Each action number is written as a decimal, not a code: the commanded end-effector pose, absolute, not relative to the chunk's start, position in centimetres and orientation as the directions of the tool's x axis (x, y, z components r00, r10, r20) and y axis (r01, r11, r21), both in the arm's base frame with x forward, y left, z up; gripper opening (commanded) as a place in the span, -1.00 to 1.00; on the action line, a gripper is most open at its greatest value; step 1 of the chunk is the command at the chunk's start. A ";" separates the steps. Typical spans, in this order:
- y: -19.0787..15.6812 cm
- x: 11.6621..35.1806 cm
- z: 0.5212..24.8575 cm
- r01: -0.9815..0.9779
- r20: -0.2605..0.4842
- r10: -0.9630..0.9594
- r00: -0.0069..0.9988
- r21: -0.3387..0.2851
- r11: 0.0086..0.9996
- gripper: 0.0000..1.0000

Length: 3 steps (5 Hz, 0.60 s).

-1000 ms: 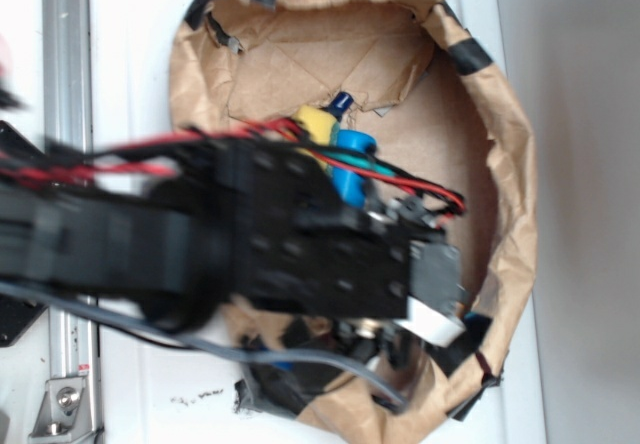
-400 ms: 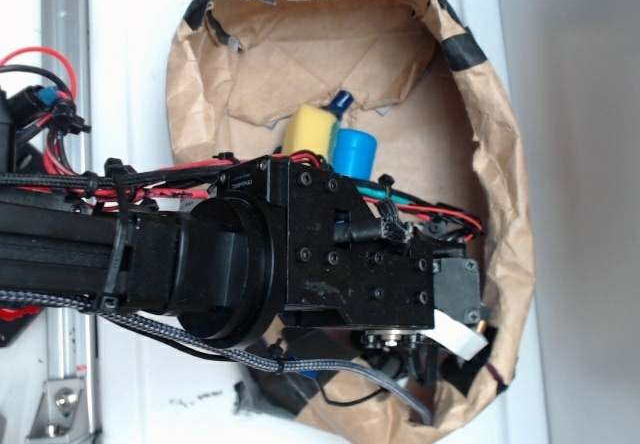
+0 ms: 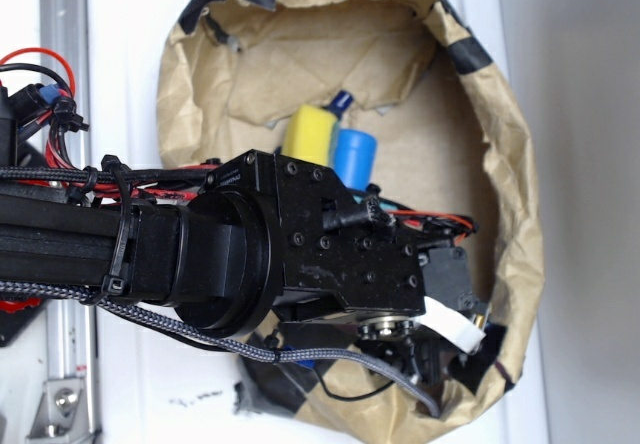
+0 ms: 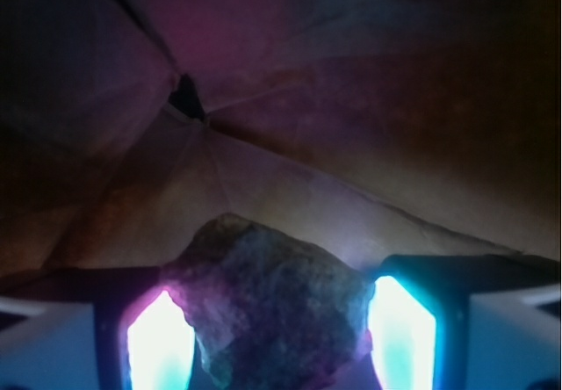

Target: Grab the rock.

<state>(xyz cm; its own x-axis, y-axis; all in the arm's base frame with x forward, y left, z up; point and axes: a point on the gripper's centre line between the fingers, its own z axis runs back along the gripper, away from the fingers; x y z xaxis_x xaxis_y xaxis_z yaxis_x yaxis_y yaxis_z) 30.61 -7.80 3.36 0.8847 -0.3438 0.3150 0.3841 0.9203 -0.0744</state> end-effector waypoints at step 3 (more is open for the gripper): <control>1.2 26.4 14.9 -0.100 0.186 0.091 0.978 0.043 0.994 -1.00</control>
<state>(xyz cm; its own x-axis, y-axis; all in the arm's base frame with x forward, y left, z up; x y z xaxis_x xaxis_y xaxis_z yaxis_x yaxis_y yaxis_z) 25.80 1.43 12.77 0.9913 0.0762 0.1077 -0.0804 0.9961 0.0353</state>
